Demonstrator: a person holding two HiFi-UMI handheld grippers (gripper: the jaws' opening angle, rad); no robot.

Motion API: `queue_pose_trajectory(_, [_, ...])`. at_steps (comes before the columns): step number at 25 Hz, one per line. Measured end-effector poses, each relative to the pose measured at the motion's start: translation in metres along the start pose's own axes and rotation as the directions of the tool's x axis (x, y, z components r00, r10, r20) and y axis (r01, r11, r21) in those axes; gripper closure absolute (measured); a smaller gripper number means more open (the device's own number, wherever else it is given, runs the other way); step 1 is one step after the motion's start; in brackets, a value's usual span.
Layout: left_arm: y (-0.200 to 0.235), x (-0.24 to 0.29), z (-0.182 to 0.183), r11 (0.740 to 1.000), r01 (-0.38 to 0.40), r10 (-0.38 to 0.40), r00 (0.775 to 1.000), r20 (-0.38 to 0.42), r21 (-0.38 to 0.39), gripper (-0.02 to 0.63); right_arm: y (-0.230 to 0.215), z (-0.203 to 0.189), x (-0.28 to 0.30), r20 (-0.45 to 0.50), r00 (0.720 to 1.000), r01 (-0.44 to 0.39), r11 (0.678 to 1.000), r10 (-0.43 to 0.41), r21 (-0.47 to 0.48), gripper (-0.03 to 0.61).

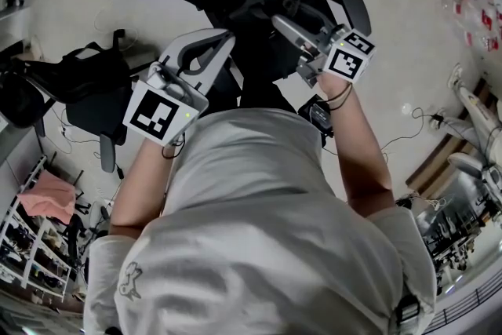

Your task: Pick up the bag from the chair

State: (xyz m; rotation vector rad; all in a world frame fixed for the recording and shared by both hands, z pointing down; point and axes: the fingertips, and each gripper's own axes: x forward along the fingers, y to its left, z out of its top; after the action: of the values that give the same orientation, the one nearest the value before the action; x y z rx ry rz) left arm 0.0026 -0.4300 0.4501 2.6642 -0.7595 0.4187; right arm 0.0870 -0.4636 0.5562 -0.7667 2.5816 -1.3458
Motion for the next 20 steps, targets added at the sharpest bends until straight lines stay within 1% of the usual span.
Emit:
queue_pose_trajectory(9, [0.007,-0.003,0.002,1.0,-0.018,0.018,1.0,0.007,-0.009,0.603,0.013,0.02,0.015,0.024,0.998,-0.05,0.999,0.05,-0.008,0.344])
queue_pose_trajectory(12, [0.008,-0.005,0.002,1.0,-0.025,0.025,1.0,0.009,-0.014,0.603,0.017,0.03,0.024,0.027,0.997,-0.066,0.997,0.066,-0.033,0.344])
queue_pose_trajectory(17, [0.01,-0.008,0.001,0.999,-0.031,0.031,0.999,0.015,-0.022,0.603,0.019,0.038,0.041,0.029,0.995,-0.093,0.995,0.094,-0.039,0.345])
queue_pose_trajectory(19, [0.011,-0.01,0.001,0.999,-0.037,0.037,0.999,0.018,-0.028,0.603,0.021,0.042,0.046,0.026,0.994,-0.101,0.993,0.103,-0.061,0.368])
queue_pose_trajectory(20, [0.012,-0.011,0.001,0.999,-0.04,0.041,0.999,0.02,-0.03,0.603,0.023,0.045,0.048,0.026,0.994,-0.103,0.992,0.105,-0.078,0.4])
